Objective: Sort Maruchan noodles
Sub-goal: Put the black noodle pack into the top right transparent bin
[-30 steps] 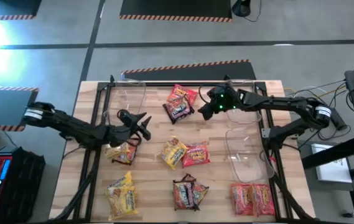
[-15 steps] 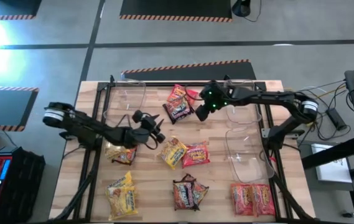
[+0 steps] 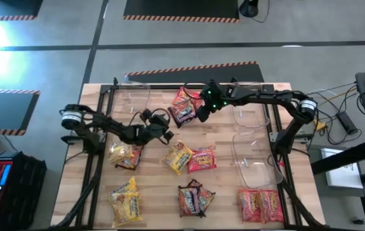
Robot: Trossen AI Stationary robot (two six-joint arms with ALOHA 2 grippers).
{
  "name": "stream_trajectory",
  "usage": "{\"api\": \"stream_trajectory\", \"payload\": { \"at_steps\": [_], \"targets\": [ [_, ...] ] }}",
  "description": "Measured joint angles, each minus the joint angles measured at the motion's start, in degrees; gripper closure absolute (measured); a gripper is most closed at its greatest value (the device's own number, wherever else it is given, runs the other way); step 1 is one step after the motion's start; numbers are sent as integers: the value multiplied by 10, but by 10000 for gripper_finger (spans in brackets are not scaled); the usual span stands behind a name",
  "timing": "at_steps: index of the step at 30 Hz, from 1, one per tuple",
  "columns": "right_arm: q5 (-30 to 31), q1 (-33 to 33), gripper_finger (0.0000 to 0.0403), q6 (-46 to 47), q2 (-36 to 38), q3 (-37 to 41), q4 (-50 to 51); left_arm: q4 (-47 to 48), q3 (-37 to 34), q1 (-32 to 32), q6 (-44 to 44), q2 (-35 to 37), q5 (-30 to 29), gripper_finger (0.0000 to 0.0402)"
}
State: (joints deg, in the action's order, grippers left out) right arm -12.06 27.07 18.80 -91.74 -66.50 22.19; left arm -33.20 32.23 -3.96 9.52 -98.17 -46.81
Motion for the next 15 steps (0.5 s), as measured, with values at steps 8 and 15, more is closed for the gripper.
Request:
{"api": "stream_trajectory", "payload": {
  "at_steps": [8, 15],
  "targets": [
    [-41, 34, 230, 9, -23, -5, 1, -116, 0, -62, -94, -40, 123, 279],
    [-46, 37, 189, 45, -20, -3, -5, -148, 0, -104, -126, -60, 176, 279]
  ]
}}
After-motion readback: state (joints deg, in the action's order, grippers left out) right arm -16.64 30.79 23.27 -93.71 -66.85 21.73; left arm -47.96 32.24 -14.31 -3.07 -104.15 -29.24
